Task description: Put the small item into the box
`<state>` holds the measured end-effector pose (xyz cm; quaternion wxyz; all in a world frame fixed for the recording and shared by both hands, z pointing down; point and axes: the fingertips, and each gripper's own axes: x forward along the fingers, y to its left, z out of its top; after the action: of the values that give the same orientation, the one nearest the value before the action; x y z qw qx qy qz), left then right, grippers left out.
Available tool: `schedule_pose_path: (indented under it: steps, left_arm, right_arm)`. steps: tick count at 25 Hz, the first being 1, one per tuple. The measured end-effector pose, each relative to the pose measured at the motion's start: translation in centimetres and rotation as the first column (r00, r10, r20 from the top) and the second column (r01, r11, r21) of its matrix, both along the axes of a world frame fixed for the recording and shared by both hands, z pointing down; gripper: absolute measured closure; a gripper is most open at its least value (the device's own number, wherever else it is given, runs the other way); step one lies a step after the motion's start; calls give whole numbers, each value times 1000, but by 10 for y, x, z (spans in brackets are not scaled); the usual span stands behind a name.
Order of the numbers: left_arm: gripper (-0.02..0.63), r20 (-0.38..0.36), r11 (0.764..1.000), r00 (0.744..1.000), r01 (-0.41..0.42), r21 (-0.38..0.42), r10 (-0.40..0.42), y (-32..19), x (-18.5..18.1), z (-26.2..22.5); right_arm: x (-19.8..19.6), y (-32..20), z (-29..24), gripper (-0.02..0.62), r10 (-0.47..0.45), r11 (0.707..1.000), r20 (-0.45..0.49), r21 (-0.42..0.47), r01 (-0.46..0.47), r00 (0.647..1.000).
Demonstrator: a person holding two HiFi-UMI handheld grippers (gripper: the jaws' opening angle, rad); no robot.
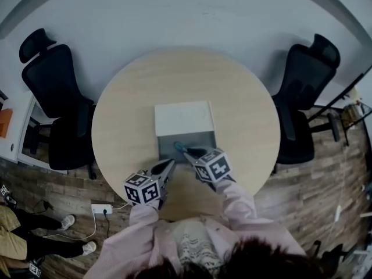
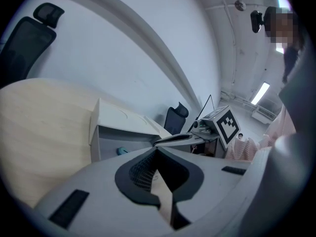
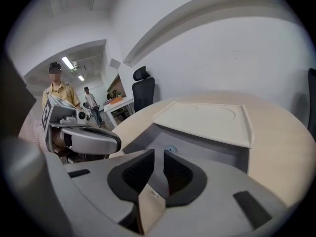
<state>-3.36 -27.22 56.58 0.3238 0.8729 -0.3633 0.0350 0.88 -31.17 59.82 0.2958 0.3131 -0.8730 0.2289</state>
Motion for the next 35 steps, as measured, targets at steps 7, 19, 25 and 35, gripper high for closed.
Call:
schedule_pose_path:
  steps: [7,19,25,35]
  left_arm:
    - [597,38,994,999,-7,107,3,1,0,-20]
    - [597,47,983,999,-24,183,16,5,3,-38]
    - [597,43,979,999,-25,200,16,7,0,-44]
    - [597,37,974,999,-38,223,31,9,2,-52]
  right_arm:
    - [-4,16,-31,574,42,997,168,52,-51,985]
    - [-5,22,-63,597,58,989,298,114,-95,953]
    - [-8,24,-74,597,45,983,318,157,-99,947]
    - [-5,31,-87,598,16,972,323,217,-90,946]
